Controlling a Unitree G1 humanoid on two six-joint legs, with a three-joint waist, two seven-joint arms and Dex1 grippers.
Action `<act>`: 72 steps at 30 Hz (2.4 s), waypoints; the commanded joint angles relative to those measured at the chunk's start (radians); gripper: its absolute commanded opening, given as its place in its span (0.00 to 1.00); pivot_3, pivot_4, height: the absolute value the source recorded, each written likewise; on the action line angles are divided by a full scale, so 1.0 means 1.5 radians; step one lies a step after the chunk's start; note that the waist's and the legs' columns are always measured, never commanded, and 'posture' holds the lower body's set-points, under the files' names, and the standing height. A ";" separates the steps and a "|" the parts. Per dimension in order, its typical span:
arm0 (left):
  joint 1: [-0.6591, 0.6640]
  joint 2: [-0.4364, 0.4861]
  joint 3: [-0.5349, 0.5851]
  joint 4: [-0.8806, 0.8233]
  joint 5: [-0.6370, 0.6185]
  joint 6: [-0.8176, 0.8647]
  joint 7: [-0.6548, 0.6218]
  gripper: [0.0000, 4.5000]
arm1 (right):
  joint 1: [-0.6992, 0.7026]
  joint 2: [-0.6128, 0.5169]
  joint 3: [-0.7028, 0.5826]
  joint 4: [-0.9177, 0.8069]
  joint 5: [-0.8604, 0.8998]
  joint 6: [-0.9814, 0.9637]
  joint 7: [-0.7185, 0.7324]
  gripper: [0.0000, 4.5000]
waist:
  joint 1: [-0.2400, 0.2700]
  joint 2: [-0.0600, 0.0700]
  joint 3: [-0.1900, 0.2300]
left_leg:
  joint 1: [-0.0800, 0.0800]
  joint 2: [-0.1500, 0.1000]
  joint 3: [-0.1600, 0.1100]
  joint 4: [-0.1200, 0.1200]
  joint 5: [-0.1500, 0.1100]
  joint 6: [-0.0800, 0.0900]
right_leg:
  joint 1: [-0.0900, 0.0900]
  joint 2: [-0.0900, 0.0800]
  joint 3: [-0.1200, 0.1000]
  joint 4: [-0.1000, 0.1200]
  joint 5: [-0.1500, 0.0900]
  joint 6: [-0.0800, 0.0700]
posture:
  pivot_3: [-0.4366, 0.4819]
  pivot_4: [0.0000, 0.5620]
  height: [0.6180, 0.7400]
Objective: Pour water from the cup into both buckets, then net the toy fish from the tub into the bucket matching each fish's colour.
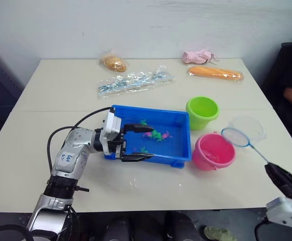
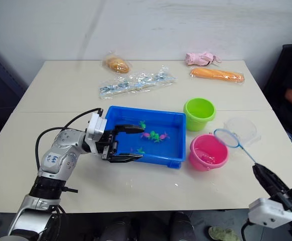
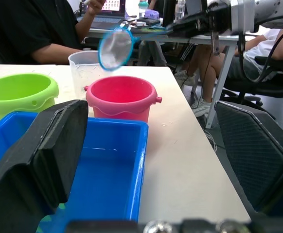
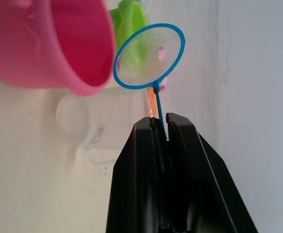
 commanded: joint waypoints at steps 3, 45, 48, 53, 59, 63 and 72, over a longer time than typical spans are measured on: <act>0.020 0.036 0.049 0.031 0.002 -0.025 0.002 0.99 | -0.070 -0.110 0.102 -0.194 0.396 0.320 0.066 0.00 | -0.004 0.000 0.000 | 0.000 0.001 -0.001 0.000 0.000 0.000 | 0.000 0.000 0.002 0.001 -0.001 -0.001 | 0.48 0.27 1.00; 0.120 0.076 0.108 -0.050 0.002 -0.040 0.067 0.99 | -0.834 -0.227 0.613 -0.122 0.424 1.254 0.114 0.00 | 0.003 0.000 0.000 | -0.008 0.000 -0.004 0.000 -0.002 0.001 | -0.001 -0.001 -0.011 -0.005 0.001 0.001 | 0.48 0.27 1.00; 0.123 0.076 0.109 -0.053 0.001 -0.040 0.070 0.99 | -0.836 -0.216 0.598 -0.127 0.432 1.291 0.115 0.00 | 0.004 0.000 0.000 | -0.009 0.000 -0.005 0.000 -0.002 0.001 | -0.001 -0.001 -0.011 -0.005 0.001 0.001 | 0.48 0.27 1.00; 0.128 0.075 0.111 -0.056 0.001 -0.041 0.072 0.99 | -0.823 -0.226 0.587 -0.138 0.441 1.312 0.127 0.00 | 0.003 0.000 0.000 | -0.010 -0.001 -0.005 0.001 -0.002 0.001 | -0.002 -0.001 -0.012 -0.005 0.001 0.002 | 0.48 0.27 1.00; 0.128 0.074 0.110 -0.056 0.001 -0.044 0.074 0.99 | -0.807 -0.242 0.590 -0.153 0.458 1.310 0.156 0.00 | 0.004 0.000 0.000 | -0.011 -0.001 -0.006 0.001 -0.002 0.001 | -0.003 -0.001 -0.012 -0.005 0.001 0.002 | 0.48 0.27 1.00; 0.128 0.073 0.108 -0.056 0.001 -0.044 0.075 0.99 | -0.795 -0.217 0.573 -0.158 0.478 1.324 0.159 0.00 | 0.003 0.000 0.000 | -0.011 -0.001 -0.006 0.001 -0.002 0.001 | -0.003 -0.001 -0.013 -0.005 0.001 0.002 | 0.48 0.27 1.00; 0.136 0.078 0.111 -0.065 -0.002 -0.038 0.077 0.99 | -0.768 -0.157 0.518 -0.135 0.512 1.362 0.145 0.00 | 0.004 0.000 0.000 | -0.012 -0.001 -0.006 0.001 -0.002 0.001 | -0.003 -0.001 -0.013 -0.005 0.001 0.002 | 0.48 0.27 1.00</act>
